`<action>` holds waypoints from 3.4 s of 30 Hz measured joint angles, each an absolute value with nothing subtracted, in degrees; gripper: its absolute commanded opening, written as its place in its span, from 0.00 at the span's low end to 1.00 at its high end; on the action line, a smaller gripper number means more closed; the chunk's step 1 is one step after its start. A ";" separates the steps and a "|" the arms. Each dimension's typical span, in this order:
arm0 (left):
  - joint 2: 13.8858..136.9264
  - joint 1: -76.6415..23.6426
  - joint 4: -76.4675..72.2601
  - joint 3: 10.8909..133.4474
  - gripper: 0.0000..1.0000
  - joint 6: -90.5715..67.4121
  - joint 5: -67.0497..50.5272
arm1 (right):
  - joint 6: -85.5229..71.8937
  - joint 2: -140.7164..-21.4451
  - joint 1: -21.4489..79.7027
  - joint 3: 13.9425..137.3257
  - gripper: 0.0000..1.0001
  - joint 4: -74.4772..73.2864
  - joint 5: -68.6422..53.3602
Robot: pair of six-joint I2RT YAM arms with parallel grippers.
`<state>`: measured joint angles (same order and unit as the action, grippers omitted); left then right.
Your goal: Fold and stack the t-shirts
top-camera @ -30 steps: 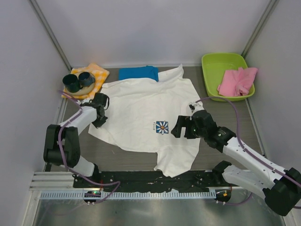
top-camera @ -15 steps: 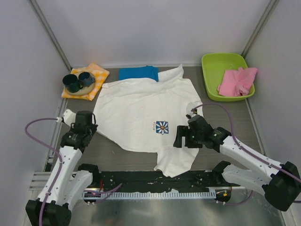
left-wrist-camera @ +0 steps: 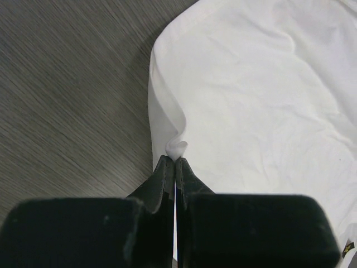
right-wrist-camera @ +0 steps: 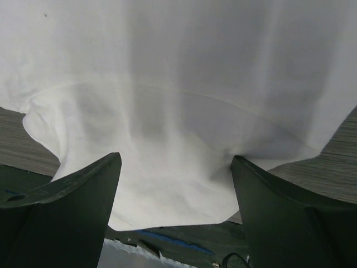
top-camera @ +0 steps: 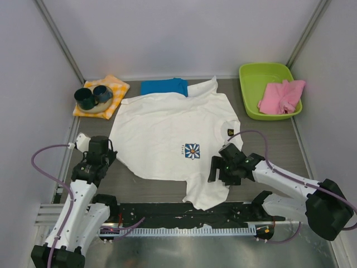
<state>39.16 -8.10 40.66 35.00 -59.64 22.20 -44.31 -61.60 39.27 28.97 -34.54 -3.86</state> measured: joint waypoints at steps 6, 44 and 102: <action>38.48 -8.12 40.42 35.00 0.00 -59.40 21.89 | -46.28 -68.51 39.33 31.97 0.91 -31.24 -2.39; 37.87 -8.12 37.91 35.03 0.00 -57.87 22.83 | -45.93 -59.68 42.28 39.97 0.91 -42.48 22.15; 22.41 -8.12 50.28 37.32 0.00 -58.13 21.98 | -61.10 -21.89 45.65 28.91 0.01 -53.52 17.56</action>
<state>22.41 -8.12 50.28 37.32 -58.13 21.98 -61.10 -21.89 45.65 28.91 -53.52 17.56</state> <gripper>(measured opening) 0.015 0.027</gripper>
